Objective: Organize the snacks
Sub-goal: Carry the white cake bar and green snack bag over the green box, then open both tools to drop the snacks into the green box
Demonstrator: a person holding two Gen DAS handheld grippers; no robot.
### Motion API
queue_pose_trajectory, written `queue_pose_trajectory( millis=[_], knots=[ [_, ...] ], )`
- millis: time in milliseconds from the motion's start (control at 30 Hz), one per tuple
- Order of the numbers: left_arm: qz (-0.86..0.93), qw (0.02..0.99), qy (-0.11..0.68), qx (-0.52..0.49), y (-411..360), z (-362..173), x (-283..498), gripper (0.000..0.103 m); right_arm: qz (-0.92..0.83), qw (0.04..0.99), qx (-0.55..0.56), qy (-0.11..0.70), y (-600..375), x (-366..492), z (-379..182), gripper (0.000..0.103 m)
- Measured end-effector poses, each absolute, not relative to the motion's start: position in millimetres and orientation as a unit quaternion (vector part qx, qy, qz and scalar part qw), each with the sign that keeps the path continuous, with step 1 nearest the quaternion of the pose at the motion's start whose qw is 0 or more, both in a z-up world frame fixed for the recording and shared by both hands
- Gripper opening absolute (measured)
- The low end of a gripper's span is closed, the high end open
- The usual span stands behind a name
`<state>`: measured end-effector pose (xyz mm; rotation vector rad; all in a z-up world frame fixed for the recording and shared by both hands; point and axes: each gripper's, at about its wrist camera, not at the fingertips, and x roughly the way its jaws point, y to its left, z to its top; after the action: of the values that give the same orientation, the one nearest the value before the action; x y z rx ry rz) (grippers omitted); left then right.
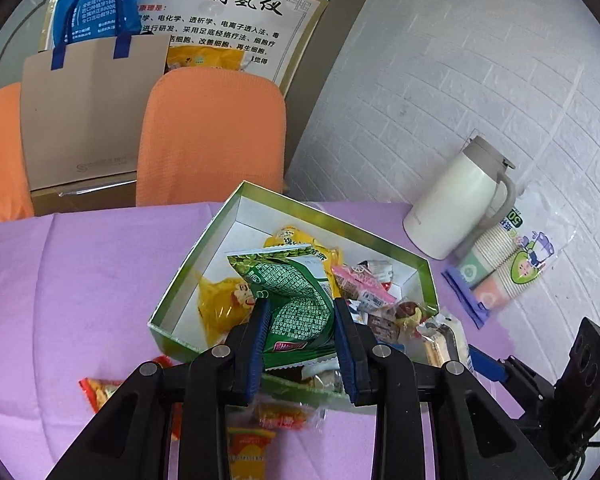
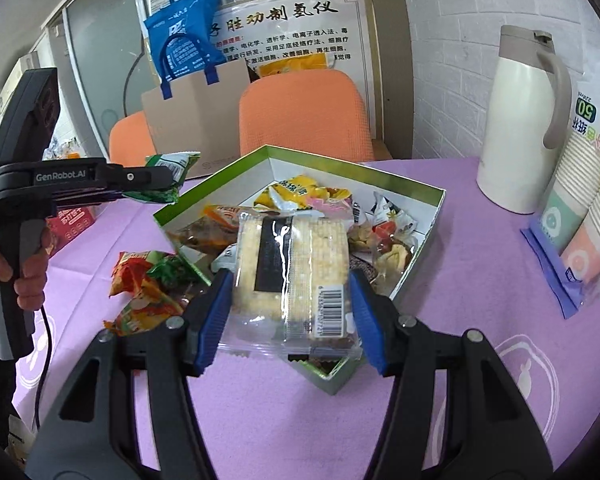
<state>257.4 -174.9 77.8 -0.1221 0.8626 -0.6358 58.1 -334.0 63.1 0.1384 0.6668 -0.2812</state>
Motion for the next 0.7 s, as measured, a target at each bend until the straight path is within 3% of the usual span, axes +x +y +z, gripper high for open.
queue_pose_trajectory(
  millis=[333, 367, 400, 433, 467, 500, 700],
  knots=[
    [-0.290, 0.850, 0.435, -0.069, -199, 52, 291, 0.032, -0.154, 0.920, 0.071, 0.352, -359, 85, 44, 0.060],
    [-0.292, 0.851, 0.431, -0.069, -199, 51, 289, 0.034, -0.154, 0.919, 0.064, 0.357, -358, 88, 41, 0.064],
    [-0.295, 0.851, 0.429, -0.068, -198, 51, 288, 0.049, -0.146, 0.919, 0.057, 0.361, -356, 91, 39, 0.076],
    [-0.293, 0.851, 0.430, -0.066, -197, 51, 286, 0.070, -0.141, 0.919, 0.050, 0.364, -354, 92, 37, 0.083],
    [-0.287, 0.854, 0.429, -0.063, -195, 51, 284, 0.077, -0.144, 0.921, 0.041, 0.360, -352, 90, 36, 0.094],
    [-0.281, 0.860, 0.423, -0.055, -194, 53, 280, 0.081, -0.146, 0.924, 0.031, 0.353, -349, 88, 37, 0.098],
    [-0.271, 0.868, 0.415, -0.030, -186, 61, 265, 0.083, -0.147, 0.929, 0.023, 0.338, -340, 75, 46, 0.098]
  ],
)
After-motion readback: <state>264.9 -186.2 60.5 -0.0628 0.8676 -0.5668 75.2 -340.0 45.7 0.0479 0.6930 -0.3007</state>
